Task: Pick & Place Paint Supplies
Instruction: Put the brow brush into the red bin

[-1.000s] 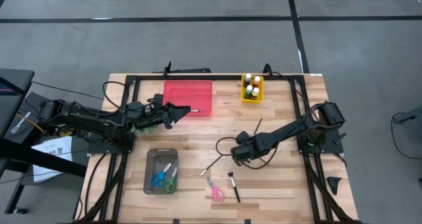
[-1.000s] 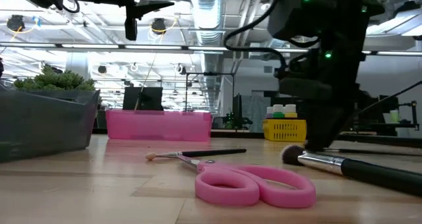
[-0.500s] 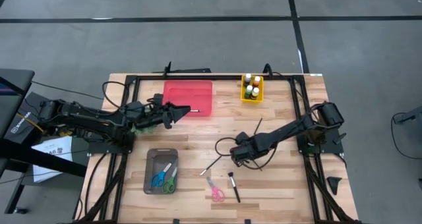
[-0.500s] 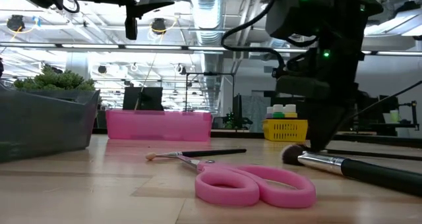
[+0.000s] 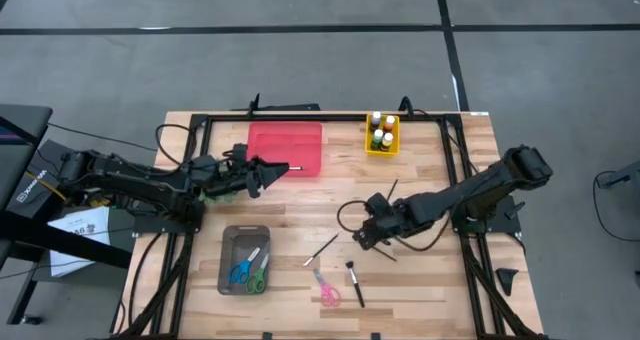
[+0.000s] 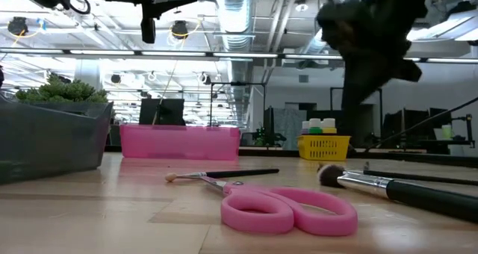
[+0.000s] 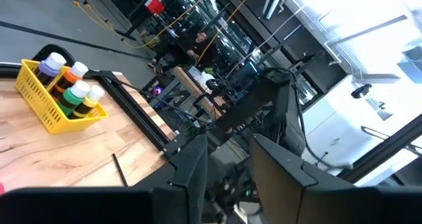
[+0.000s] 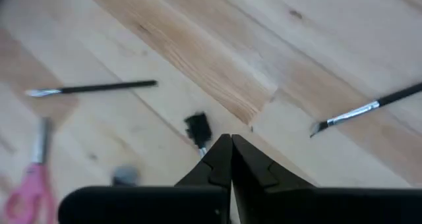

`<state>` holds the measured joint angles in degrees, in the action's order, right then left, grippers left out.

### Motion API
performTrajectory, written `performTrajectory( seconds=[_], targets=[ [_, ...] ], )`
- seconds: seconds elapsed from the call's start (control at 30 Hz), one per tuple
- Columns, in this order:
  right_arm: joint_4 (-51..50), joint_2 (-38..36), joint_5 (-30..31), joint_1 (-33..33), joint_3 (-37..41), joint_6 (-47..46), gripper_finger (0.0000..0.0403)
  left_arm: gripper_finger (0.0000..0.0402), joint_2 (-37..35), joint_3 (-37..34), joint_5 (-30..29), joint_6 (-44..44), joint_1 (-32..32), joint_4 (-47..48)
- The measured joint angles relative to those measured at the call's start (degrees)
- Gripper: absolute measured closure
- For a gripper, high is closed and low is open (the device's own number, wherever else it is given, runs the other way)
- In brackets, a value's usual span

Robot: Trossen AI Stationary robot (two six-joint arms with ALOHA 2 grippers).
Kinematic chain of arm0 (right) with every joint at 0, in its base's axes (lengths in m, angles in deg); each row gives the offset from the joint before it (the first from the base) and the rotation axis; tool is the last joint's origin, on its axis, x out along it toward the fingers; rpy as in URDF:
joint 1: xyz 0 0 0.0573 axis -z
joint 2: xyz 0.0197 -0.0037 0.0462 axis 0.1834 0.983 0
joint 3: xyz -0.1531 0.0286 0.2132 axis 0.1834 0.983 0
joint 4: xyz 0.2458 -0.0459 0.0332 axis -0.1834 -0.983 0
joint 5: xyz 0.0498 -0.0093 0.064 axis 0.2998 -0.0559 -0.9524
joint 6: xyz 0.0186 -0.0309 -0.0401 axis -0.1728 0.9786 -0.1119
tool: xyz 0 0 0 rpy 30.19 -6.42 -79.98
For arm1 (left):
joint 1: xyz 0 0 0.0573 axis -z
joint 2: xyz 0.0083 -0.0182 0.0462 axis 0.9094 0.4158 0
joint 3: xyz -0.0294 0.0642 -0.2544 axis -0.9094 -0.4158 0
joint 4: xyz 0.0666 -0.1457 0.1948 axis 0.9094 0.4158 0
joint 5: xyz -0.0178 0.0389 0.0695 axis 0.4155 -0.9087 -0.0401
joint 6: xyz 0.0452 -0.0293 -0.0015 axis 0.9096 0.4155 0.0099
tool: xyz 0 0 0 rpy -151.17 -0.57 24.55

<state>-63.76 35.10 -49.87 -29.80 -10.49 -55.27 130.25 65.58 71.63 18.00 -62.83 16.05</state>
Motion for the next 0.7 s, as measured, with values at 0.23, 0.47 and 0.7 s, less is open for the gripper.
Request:
performTrajectory(
  seconds=[0.23,0.47,0.7],
  targets=[
    [7.91,-2.31,0.92,0.51,-0.07,9.57,0.0399,0.0291,0.00,0.00,-0.48,0.09,0.39,0.12],
    [10.26,3.86,-4.28,1.74,-0.15,8.05,0.0325,0.0291,-0.01,0.00,-0.74,0.13,0.61,0.11],
    [10.23,9.09,-9.76,3.07,-0.11,6.28,0.0245,0.0291,0.00,0.00,-0.74,0.13,0.61,0.10]
  ],
)
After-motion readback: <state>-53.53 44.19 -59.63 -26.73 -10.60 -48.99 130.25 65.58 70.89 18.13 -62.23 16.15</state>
